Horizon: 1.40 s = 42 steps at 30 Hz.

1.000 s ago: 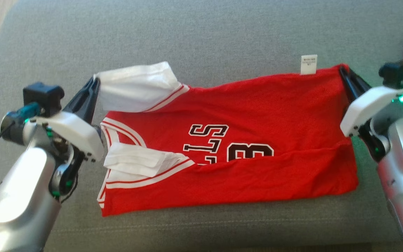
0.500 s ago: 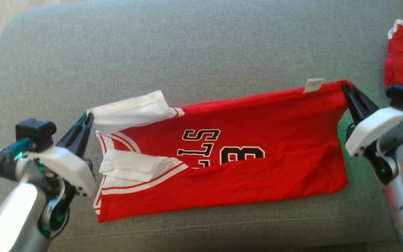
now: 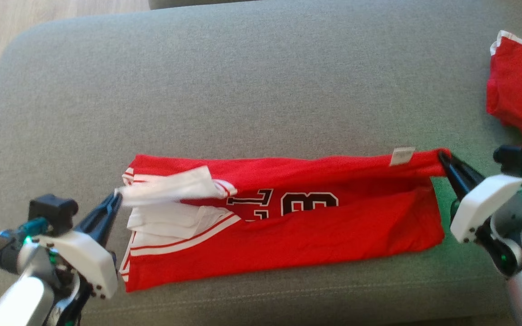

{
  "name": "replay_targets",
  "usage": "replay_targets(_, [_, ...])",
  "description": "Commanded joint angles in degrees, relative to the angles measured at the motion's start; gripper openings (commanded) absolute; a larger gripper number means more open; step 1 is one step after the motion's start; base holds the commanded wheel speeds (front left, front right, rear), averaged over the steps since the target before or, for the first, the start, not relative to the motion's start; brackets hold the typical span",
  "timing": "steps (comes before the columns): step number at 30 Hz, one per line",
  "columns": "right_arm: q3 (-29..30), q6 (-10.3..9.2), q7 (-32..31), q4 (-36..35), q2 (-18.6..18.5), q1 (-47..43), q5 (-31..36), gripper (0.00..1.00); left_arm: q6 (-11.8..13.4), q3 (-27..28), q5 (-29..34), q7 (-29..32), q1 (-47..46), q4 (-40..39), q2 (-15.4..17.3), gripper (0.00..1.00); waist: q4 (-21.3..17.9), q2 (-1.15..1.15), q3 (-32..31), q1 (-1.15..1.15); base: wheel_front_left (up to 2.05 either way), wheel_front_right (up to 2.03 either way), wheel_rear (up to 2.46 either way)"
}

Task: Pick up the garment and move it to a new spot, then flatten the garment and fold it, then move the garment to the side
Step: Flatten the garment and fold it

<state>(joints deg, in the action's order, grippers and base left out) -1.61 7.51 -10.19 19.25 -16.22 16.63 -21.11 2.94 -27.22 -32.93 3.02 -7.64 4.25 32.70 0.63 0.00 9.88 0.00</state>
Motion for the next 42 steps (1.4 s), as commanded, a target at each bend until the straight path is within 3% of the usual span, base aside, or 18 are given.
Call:
replay_targets(1, [-0.2, -0.02, -1.0, -2.7, -1.3, -0.3, -0.4, 0.0, -0.3, 2.3, -0.5, 0.3, -1.3, -1.9, 2.7, 0.0, 0.0, 0.0, -0.2, 0.0, 0.0, 0.0, 0.0])
replay_targets(14, [-1.4, -0.02, -14.0, -8.6, -3.8, -5.7, -3.4, 0.0, -3.7, 0.1, -3.2, 5.6, 2.3, -4.2, 6.7, 0.0, -0.2, 0.0, -1.1, 0.0, 0.0, 0.0, 0.0])
replay_targets(23, [-0.9, -0.02, -16.9, -9.8, -3.6, -7.2, -4.1, 0.0, -6.2, -2.7, -4.9, 10.6, 3.7, -5.4, 8.3, 0.0, -0.2, 0.0, -0.8, 0.0, 0.0, 0.0, 0.0])
replay_targets(27, [-0.6, -0.02, -17.6, -9.2, -3.4, -7.7, -4.5, 0.0, -5.9, -3.3, -3.6, 10.8, 3.4, -4.7, 8.8, 0.0, -0.2, 0.0, -0.8, 0.0, 0.0, 0.0, 0.0])
replay_targets(28, [-0.5, -0.02, -17.7, -9.1, -3.4, -7.8, -4.3, 0.5, -5.9, -3.6, -3.4, 10.6, 3.5, -4.5, 8.7, 0.0, -0.2, 0.0, -0.7, 0.0, 0.0, 0.0, 0.0])
replay_targets(29, [-0.4, -0.02, -17.9, -8.9, -3.2, -7.9, -4.3, 1.0, -5.8, -3.8, -3.2, 10.6, 3.5, -4.4, 8.5, 0.27, -0.3, 0.0, -0.7, 0.0, 0.0, 0.0, 0.0])
replay_targets(30, [0.1, -0.02, -18.0, -8.7, -2.8, -7.9, -4.5, 1.0, -5.7, -3.8, -3.4, 10.4, 3.6, -4.2, 8.2, 0.99, -0.3, 0.0, -0.7, 0.0, 0.0, 0.0, 0.0])
replay_targets(35, [1.6, -0.02, -18.5, -9.0, -2.0, -7.1, -3.6, 1.0, -4.8, -3.6, -4.3, 11.1, 3.8, -2.9, 7.9, 1.0, -0.5, 0.0, -0.5, 0.0, 0.0, 0.0, 0.0])
replay_targets(42, [5.3, -0.02, -13.0, -10.2, 0.1, -5.0, 0.0, 1.0, -2.1, -0.6, -4.2, 6.5, 2.5, -3.0, 6.5, 1.0, -0.4, 0.0, -0.5, 0.0, 0.0, 0.0, 0.0])
